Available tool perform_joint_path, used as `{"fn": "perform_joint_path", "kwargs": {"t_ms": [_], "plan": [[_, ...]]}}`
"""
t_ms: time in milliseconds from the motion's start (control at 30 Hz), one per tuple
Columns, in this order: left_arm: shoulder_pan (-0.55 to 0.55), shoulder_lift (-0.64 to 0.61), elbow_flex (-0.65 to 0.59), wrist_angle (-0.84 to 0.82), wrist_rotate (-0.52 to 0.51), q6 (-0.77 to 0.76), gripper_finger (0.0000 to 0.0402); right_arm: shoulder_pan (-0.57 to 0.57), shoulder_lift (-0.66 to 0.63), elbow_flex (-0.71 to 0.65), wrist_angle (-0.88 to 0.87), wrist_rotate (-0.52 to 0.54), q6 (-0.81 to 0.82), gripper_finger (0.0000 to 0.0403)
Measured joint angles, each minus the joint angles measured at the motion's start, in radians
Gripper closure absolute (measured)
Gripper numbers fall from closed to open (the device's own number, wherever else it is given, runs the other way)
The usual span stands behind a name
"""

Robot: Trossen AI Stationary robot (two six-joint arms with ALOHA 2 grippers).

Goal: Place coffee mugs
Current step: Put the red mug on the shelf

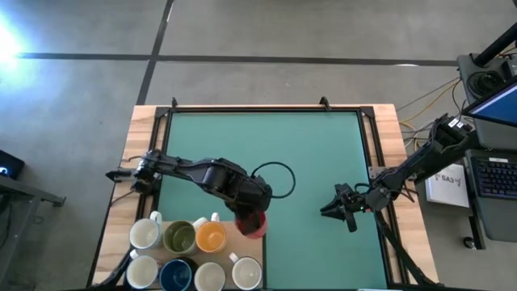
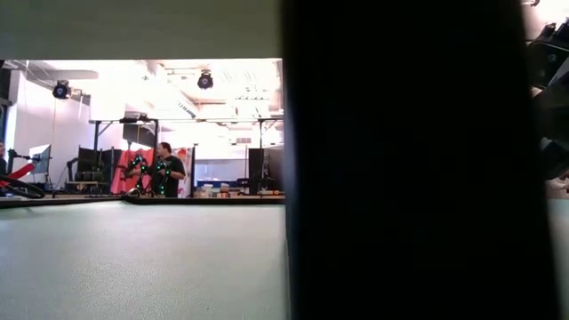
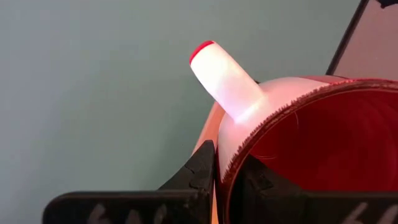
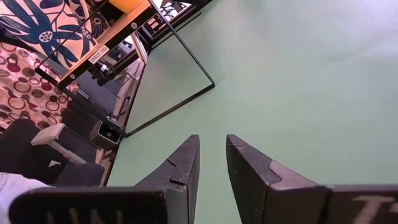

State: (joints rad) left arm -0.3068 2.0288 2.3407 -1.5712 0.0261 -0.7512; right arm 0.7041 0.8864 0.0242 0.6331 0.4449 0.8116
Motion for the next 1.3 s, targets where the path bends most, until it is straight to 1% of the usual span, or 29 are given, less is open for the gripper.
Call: {"fn": "perform_joint_path", "kwargs": {"t_ms": [133,367,633,767,1300], "plan": [[-0.015,0.0,-0.01,0.0,0.02,-0.008,0.0392,0.0,0.0,0.0,0.0,0.0,0.0,0.0335],[-0.046,-0.002,-0.017,0.001,0.025,-0.063,0.0392,0.0,0.0,0.0,0.0,0.0,0.0,0.0335],[-0.059,-0.002,-0.077,0.0,0.04,-0.089,0.0392,0.0,0.0,0.0,0.0,0.0,0.0,0.0335],[-0.06,-0.002,-0.084,0.0,0.039,-0.089,0.0392,0.0,0.0,0.0,0.0,0.0,0.0,0.0335],[-0.098,0.002,-0.104,0.001,-0.018,-0.108,0.0392,0.0,0.0,0.0,0.0,0.0,0.0,0.0335]]}}
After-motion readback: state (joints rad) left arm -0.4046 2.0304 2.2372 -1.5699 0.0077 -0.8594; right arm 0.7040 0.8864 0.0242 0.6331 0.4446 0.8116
